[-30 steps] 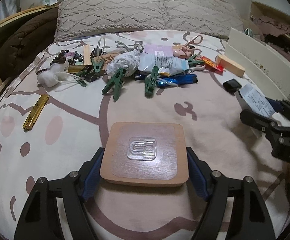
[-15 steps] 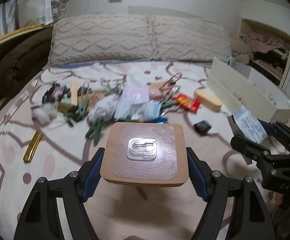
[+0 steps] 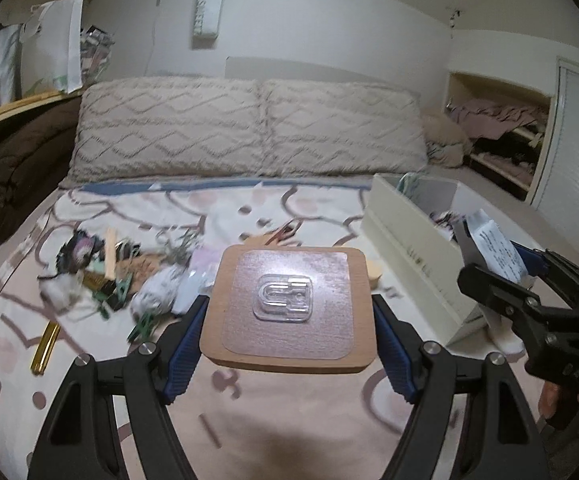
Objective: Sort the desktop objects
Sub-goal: 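Carry the sachet and wooden pad with both tools over the white shoe box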
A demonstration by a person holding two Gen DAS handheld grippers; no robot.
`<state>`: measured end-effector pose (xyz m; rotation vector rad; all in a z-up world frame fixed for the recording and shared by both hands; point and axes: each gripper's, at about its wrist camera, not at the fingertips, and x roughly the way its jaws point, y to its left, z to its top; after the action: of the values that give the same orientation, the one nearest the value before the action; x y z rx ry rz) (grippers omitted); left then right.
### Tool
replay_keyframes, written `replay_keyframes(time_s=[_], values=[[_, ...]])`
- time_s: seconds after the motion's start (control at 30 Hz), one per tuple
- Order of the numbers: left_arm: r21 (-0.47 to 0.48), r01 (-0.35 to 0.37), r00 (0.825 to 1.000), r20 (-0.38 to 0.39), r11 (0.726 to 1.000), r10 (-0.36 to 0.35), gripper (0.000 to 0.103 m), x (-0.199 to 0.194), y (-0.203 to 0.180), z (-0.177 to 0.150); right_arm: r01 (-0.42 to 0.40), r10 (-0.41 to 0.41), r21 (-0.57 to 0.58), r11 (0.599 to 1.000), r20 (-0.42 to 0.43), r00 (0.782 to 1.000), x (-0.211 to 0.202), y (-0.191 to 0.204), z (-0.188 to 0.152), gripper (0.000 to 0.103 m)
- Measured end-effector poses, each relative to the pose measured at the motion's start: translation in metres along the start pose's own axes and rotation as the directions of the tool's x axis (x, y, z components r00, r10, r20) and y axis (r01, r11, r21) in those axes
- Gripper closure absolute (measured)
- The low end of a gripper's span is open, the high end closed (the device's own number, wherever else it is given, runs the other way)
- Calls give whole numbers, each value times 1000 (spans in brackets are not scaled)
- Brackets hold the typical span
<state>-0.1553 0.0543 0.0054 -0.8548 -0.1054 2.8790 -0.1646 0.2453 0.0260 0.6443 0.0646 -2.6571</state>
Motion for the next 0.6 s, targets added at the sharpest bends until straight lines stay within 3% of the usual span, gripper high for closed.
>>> replay_keyframes(time_s=[0.6], values=[[68, 101, 987, 117, 993, -108, 26, 3, -62, 54, 139, -143, 38, 990, 122, 982, -26, -60, 45, 27]])
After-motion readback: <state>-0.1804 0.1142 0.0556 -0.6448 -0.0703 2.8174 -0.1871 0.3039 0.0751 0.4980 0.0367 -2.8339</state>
